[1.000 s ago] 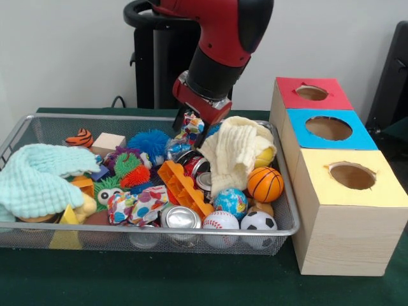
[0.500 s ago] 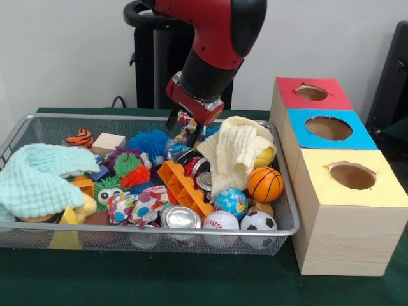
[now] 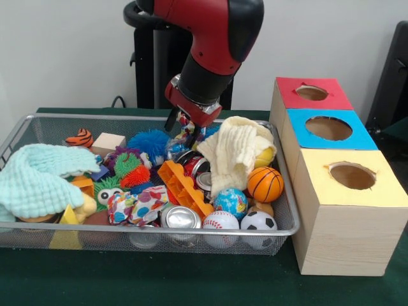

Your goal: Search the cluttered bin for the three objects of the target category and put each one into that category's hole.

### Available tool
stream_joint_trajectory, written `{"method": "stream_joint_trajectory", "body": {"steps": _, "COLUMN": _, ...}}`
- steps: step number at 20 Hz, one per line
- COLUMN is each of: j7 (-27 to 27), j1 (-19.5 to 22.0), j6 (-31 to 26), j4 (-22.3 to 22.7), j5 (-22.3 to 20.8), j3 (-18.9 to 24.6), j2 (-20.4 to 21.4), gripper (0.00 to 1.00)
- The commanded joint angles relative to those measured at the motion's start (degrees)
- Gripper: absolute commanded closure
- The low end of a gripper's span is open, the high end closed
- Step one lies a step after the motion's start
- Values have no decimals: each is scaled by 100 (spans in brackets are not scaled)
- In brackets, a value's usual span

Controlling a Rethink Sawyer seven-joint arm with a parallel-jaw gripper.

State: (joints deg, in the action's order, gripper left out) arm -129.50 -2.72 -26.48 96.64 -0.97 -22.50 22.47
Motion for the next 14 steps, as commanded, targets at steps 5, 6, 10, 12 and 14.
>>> {"method": "stream_joint_trajectory", "body": {"steps": 5, "j7": -1034, "j1": 67, "j6": 356, "j4": -21, "j5": 306, "j3": 344, "j2": -407, "gripper": 0}}
{"method": "stream_joint_trajectory", "body": {"steps": 6, "j7": -1034, "j1": 65, "j6": 367, "j4": -24, "j5": 310, "j3": 343, "j2": -421, "gripper": 0}}
{"method": "stream_joint_trajectory", "body": {"steps": 10, "j7": -1005, "j1": 60, "j6": 366, "j4": -46, "j5": 313, "j3": 344, "j2": -461, "gripper": 0}}
{"method": "stream_joint_trajectory", "body": {"steps": 12, "j7": -977, "j1": 70, "j6": 341, "j4": -79, "j5": 309, "j3": 342, "j2": -484, "gripper": 0}}
{"method": "stream_joint_trajectory", "body": {"steps": 14, "j7": -957, "j1": 83, "j6": 351, "j4": -101, "j5": 297, "j3": 333, "j2": -491, "gripper": 0}}
